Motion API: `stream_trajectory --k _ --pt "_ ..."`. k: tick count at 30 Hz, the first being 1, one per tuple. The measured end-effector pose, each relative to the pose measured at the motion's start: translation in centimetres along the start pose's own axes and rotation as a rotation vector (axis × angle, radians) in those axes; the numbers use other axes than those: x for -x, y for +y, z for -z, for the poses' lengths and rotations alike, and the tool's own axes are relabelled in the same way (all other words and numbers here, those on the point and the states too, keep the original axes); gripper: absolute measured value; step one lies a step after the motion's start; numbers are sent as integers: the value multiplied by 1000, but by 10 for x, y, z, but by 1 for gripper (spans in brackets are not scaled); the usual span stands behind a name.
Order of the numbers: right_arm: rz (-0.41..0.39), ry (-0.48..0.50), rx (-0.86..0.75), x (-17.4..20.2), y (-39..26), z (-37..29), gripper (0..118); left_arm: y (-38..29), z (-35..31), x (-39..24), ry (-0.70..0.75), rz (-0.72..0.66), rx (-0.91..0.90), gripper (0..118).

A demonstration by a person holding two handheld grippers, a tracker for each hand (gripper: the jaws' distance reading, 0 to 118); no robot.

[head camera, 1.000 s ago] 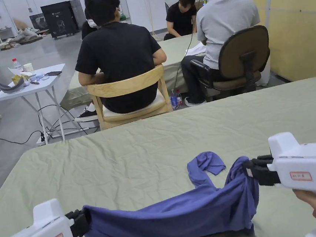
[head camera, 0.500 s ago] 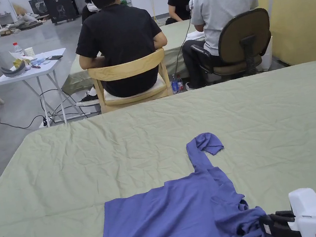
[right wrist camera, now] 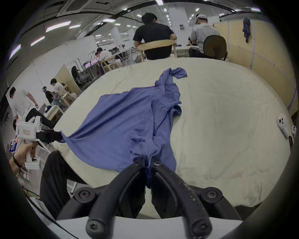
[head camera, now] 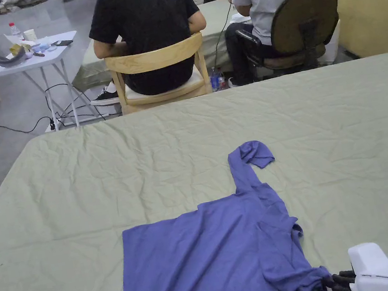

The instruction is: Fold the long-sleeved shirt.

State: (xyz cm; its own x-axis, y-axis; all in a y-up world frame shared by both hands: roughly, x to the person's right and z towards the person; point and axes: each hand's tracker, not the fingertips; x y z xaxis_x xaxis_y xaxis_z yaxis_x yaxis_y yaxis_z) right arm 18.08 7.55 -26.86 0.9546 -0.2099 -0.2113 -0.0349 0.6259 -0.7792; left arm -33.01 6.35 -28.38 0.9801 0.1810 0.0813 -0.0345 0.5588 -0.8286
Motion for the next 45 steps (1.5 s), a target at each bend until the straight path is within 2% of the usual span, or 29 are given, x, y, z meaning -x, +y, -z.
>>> stream_trajectory --k 4,5,7,8,10,16,23,25,27,28,31,32,33,37,42,45 --pt "15 1 26 -2 -4 6 8 -5 9 0 12 13 52 6" --pt "6 -5 31 -1 -5 7 12 -6 10 -1 15 19 54 12" --pt "11 -11 42 1 -5 8 29 -8 9 -2 21 17 52 38" --pt "15 -13 45 2 -5 9 44 -9 9 -3 25 15 51 52" --pt "17 -30 50 4 -3 10 63 -10 9 -4 43 23 49 53" --pt "-30 -64 31 17 11 -4 63 2 -17 -14 54 25 -20 53" --pt "-52 -52 -143 45 59 -39 63 47 -38 -34 36 45 -145 52" --pt "-45 -55 -189 52 72 -48 60 61 -42 -42 36 58 -179 41" --pt "-55 -66 -222 60 84 -55 58 73 -45 -47 11 56 -205 38" --pt "-68 -70 -240 63 89 -58 53 79 -46 -51 2 57 -219 34" --pt "-84 -79 -266 71 102 -64 20 92 -47 -65 8 77 -244 11" --pt "-74 -74 -275 72 105 -65 5 95 -47 -69 11 84 -252 6" --pt "-65 -60 -287 73 107 -66 2 98 -46 -71 11 84 -258 3" --pt "-62 -61 -307 72 117 -60 0 106 -41 -77 -35 57 -283 0" --pt "-51 -64 -282 56 148 -44 0 118 -27 -79 -27 72 -267 0" --pt "-90 -81 -230 42 191 -26 0 130 -17 -76 -11 76 -244 0"
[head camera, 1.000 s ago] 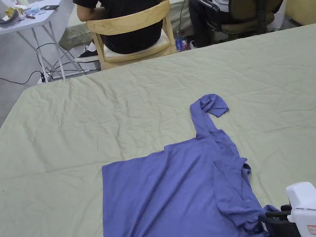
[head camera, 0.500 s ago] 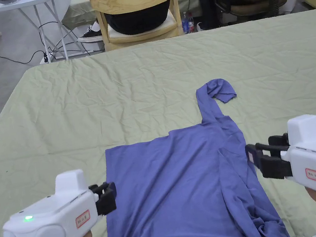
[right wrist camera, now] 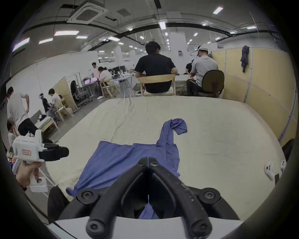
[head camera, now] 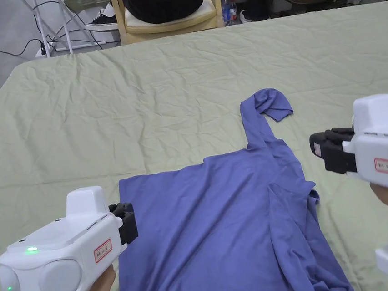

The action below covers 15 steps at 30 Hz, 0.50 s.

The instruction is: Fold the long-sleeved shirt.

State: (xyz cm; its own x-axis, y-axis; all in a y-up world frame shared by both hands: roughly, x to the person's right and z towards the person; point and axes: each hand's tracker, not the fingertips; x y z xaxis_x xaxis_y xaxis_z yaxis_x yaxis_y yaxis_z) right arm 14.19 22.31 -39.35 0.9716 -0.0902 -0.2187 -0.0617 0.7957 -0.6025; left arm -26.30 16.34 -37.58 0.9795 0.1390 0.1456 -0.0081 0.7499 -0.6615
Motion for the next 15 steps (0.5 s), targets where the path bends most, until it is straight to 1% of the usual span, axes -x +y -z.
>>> stream_trajectory --k 3,5,6,8,10,12,13,14,15 --pt "-27 41 101 -21 45 47 0 9 16 7 -5 -3 15 0" --pt "-72 41 166 -31 74 84 0 14 27 10 -6 -11 27 0" --pt "-71 49 203 -39 87 106 0 17 33 12 -5 -13 28 0" --pt "-75 44 273 -52 106 149 0 21 45 16 -14 -26 36 0" --pt "-114 23 325 -60 121 188 0 24 57 17 -12 -33 43 0" --pt "-97 12 354 -71 133 227 0 27 70 21 -16 -42 56 0" --pt "-72 18 382 -75 136 242 1 27 75 21 -17 -44 59 0" --pt "-70 15 391 -79 140 261 5 29 80 22 -19 -48 63 0" --pt "-68 8 404 -83 143 277 25 29 85 23 -21 -52 68 0"
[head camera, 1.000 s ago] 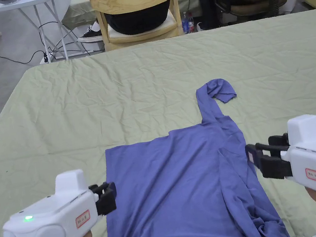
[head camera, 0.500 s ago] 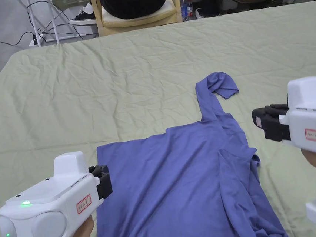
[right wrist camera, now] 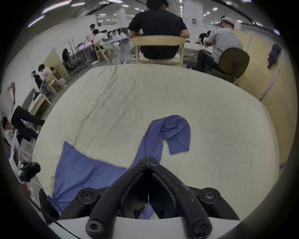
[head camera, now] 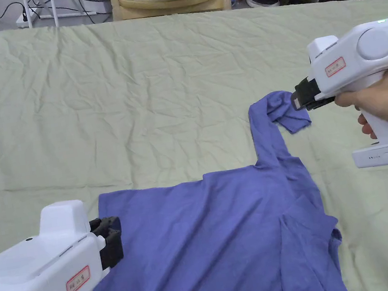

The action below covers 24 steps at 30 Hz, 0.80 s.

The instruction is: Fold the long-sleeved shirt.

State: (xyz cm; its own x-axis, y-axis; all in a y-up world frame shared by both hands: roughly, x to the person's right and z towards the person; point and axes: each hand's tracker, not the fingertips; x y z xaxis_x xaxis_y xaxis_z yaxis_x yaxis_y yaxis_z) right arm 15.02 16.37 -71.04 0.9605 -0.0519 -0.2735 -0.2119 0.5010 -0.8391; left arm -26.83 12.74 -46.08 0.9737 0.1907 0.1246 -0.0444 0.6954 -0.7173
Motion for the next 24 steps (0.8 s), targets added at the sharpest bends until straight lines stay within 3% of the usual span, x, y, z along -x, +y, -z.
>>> stream_trajectory --k 1,2,4,7,9,19,21,22,23,24 --pt "10 -8 13 -4 8 12 54 1 4 0 1 -4 3 0" --pt "23 -33 22 -9 14 24 75 1 9 0 2 -4 7 0" --pt "37 -99 67 -17 27 48 72 2 18 2 0 -2 17 0" --pt "69 -54 77 -31 42 85 72 0 31 4 -1 -7 36 0" --pt "131 -47 105 -37 50 109 72 -4 40 8 -3 -11 52 0" --pt "151 -120 157 -43 52 194 72 -28 64 20 -1 -36 123 0" --pt "137 -126 142 -40 50 193 66 -32 65 22 4 -39 134 0" --pt "137 -125 145 -42 53 194 54 -33 66 23 4 -40 136 0" --pt "136 -124 146 -43 54 192 8 -34 65 24 7 -43 135 0" --pt "137 -124 144 -43 53 190 8 -35 65 25 4 -47 137 0"
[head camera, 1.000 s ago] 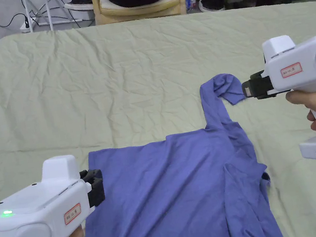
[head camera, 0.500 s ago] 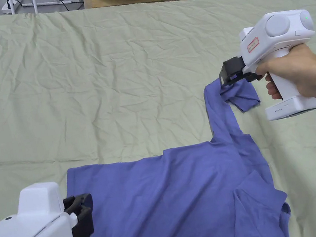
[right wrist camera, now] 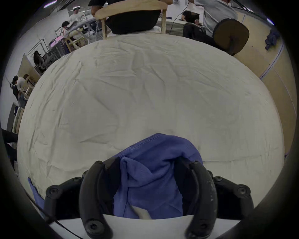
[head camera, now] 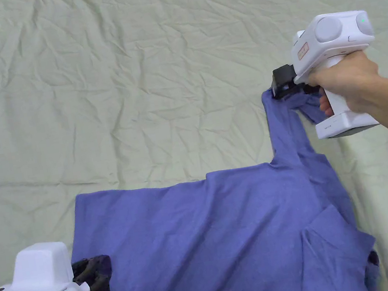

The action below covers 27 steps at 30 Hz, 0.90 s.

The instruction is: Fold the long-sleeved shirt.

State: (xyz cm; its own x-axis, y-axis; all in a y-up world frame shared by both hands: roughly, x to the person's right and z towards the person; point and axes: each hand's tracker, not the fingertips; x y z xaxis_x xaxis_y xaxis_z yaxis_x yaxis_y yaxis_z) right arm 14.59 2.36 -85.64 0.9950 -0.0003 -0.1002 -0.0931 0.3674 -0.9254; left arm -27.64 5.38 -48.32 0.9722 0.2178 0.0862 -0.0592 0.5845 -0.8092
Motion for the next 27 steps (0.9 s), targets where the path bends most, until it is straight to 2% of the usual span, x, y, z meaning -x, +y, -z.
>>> stream_trajectory --k 2,3,5,8,12,16,21,27 --pt "9 -4 -15 -1 -2 -7 8 -1 -4 -1 -6 -6 -5 0" --pt "35 58 -78 -2 -4 -12 8 -1 -8 -1 -7 -6 -7 0" --pt "37 18 -79 4 -9 -20 8 -2 -14 -3 -5 -3 -14 0" --pt "-51 -12 -137 14 -18 -45 8 -1 -28 -5 -3 2 -28 0" --pt "-72 53 -221 22 -35 -92 8 -1 -52 -12 -3 21 -62 0" --pt "-106 75 -297 26 -69 -149 8 -8 -72 -17 -5 32 -83 0" --pt "-191 78 -413 39 -134 -214 8 -20 -97 -26 -23 34 -108 0" --pt "-243 92 -450 64 -225 -240 8 -34 -109 -31 -44 35 -123 0"
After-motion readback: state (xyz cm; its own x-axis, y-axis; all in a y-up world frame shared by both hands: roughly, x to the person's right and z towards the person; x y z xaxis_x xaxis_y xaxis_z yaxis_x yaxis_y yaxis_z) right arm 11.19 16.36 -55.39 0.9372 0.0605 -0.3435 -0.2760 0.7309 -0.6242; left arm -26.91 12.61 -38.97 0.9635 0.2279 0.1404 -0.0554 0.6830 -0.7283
